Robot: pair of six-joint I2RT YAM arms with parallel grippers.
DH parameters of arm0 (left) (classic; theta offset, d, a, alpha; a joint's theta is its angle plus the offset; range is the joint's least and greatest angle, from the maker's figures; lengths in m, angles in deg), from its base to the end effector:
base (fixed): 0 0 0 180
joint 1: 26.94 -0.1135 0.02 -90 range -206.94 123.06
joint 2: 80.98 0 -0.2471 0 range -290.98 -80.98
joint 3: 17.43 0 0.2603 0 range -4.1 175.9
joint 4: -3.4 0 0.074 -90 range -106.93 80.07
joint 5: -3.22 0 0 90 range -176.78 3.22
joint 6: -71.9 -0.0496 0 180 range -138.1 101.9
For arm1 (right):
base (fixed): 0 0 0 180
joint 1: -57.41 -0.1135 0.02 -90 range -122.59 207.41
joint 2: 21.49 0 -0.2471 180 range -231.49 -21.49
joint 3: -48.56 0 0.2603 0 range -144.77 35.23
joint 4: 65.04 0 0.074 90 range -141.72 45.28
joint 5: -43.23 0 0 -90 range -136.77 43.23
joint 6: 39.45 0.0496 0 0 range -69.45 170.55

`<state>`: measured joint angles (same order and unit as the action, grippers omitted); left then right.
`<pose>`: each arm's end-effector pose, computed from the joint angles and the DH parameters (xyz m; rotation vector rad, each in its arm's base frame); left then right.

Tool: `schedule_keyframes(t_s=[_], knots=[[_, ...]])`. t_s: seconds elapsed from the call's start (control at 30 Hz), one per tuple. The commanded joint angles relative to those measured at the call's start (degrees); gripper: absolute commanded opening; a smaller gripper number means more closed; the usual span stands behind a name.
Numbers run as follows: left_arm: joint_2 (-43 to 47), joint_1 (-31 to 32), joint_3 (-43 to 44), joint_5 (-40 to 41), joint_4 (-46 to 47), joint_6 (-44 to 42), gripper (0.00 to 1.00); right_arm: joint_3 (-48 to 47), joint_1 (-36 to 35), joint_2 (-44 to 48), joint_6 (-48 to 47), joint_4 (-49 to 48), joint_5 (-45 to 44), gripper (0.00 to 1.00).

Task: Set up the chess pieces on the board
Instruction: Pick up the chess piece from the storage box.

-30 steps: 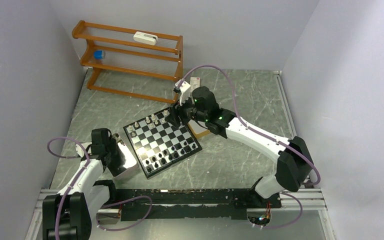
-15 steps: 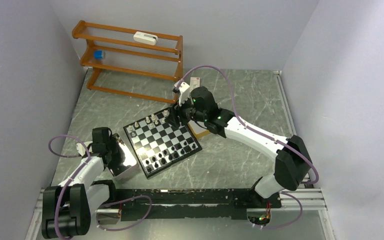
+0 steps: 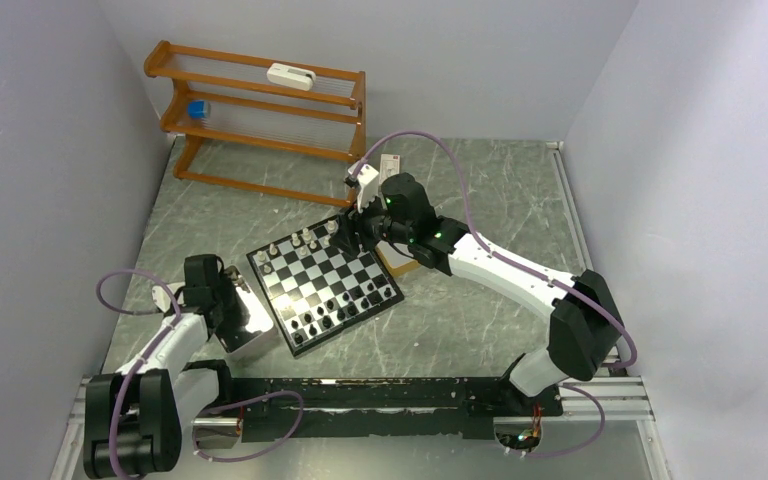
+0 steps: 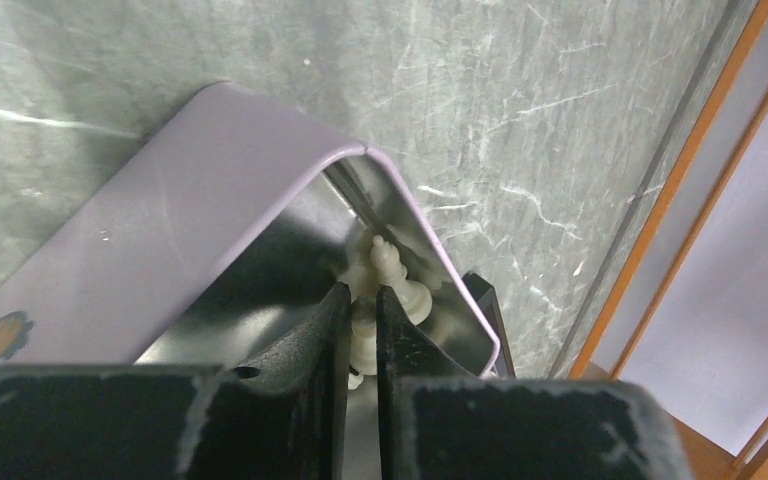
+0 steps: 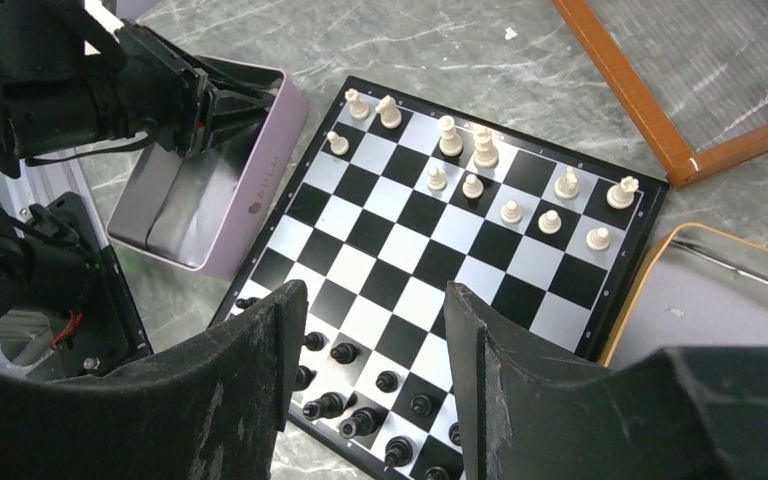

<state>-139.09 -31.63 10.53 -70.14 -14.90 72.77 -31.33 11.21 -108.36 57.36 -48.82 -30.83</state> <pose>0.1933 0.0301 0.1016 -1.8652 1.5128 -0.3653 0.2509 0.2813 0.2807 -0.8720 1.8727 0.8631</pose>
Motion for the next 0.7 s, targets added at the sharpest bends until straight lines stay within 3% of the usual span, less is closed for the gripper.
schedule_keyframes(t_s=[0.0,0.3,0.4,0.67], knots=[[2.72,-0.53,2.51,2.77,-5.06,-1.53,0.09,-1.81,-0.04,-0.58,-0.39,-0.46,0.40,0.57],[9.25,-0.43,5.39,5.95,-9.93,-6.84,0.05,-1.74,-0.04,-0.71,-0.47,-0.35,0.61,0.57],[10.57,-0.45,7.70,6.74,-9.11,-15.47,0.05,-1.73,-0.04,-0.67,-0.55,0.11,0.65,0.57],[12.31,0.29,13.18,1.11,4.28,-44.26,0.05,-1.55,-0.04,-0.15,-0.87,0.09,0.46,0.57]])
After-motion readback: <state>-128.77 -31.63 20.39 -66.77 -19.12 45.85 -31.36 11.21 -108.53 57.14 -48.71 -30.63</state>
